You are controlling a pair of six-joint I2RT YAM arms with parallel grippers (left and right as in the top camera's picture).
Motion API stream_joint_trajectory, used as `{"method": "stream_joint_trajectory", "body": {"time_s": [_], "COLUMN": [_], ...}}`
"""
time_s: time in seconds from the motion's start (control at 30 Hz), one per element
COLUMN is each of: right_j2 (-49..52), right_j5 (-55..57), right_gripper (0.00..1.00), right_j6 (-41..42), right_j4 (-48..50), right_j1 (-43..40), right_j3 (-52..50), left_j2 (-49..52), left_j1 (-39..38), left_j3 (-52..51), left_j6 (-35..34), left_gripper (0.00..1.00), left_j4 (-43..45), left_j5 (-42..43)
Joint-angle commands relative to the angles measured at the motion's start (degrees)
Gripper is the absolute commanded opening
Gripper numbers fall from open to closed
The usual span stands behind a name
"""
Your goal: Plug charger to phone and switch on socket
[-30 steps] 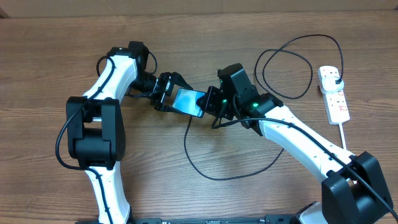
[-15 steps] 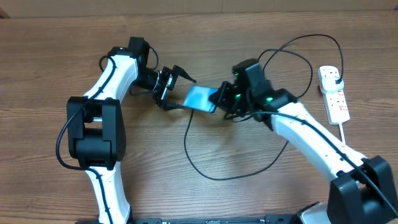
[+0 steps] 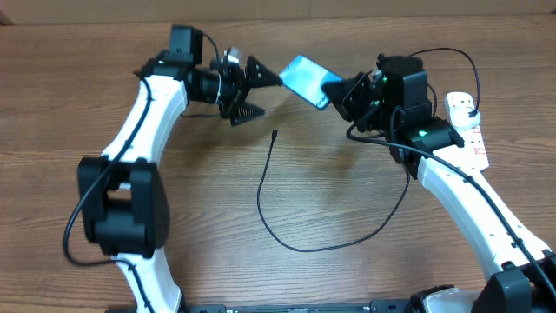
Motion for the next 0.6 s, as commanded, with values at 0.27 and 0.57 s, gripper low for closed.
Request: {"method": "stream_joint_trajectory", "body": {"time_s": [0.27,0.57], "right_j2": [-1.9,-1.25], "right_j5": [4.09,9.05], "right_gripper": [0.04,0.04], "right_j6": [25.99,32.52], "right_j4": [9.94,10.49], "right_j1": [2.16,7.08], "right_j3": [0.83,0.83], "left_j2": [-3.69,-3.69], "left_j1": [-1.99,-5.6], "left_j3": [0.94,0.92], "left_j6": [-22.84,-31.78], "left_gripper": [0.97,0.78], "left_j4": [14.93,19.08], "left_j5": [2.6,-7.43]}}
